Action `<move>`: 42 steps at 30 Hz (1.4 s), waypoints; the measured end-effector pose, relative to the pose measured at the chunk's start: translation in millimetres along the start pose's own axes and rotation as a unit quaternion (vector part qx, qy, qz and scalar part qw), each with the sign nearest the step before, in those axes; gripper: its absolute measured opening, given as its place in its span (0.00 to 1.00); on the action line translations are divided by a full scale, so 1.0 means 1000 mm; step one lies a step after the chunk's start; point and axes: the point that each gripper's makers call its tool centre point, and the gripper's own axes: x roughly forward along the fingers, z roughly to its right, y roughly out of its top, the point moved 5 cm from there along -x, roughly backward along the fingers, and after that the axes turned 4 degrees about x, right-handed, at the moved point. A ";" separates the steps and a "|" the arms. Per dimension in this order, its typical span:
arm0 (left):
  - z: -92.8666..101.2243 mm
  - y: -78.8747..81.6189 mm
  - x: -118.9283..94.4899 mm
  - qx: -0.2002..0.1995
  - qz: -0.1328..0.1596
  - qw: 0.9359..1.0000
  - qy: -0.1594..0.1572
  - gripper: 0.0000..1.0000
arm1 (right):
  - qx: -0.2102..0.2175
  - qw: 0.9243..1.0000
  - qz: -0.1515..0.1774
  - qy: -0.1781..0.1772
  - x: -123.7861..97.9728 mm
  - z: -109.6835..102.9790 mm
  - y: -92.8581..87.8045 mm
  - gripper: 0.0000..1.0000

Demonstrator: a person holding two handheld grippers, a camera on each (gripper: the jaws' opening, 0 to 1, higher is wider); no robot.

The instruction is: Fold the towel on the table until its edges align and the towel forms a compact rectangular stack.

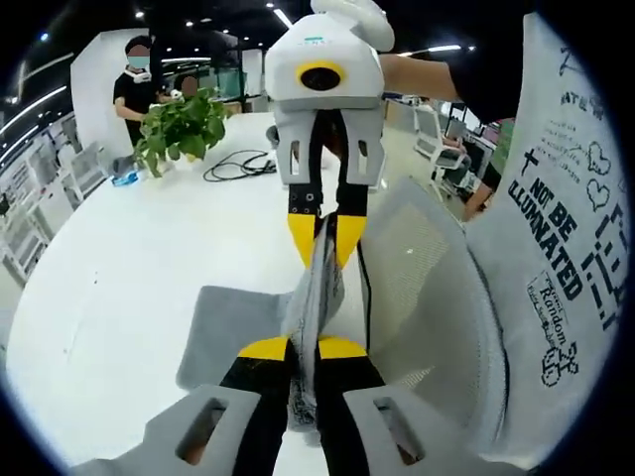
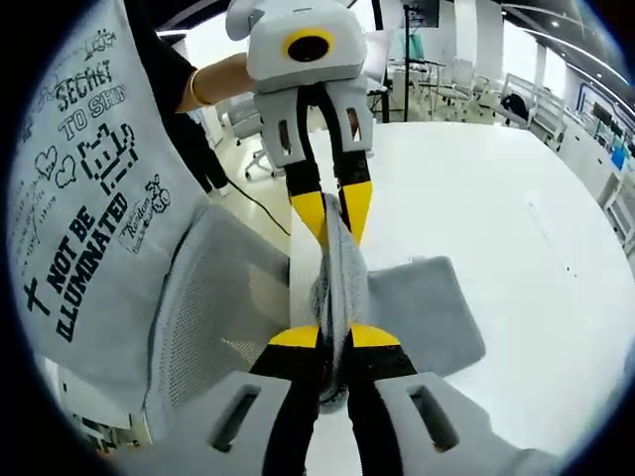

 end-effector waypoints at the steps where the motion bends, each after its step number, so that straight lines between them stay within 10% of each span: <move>1: -0.002 0.000 0.000 -0.001 0.001 1.000 -0.001 0.08 | 0.002 1.000 0.001 0.000 0.000 0.002 0.000 0.07; 25: -0.069 -0.017 0.029 -0.010 0.003 0.999 -0.030 0.08 | 0.085 0.996 0.008 0.033 0.014 0.076 -0.004 0.07; 42: -0.102 -0.061 0.076 -0.106 -0.025 0.991 -0.073 0.09 | 0.137 0.988 -0.036 0.063 0.056 0.123 -0.033 0.08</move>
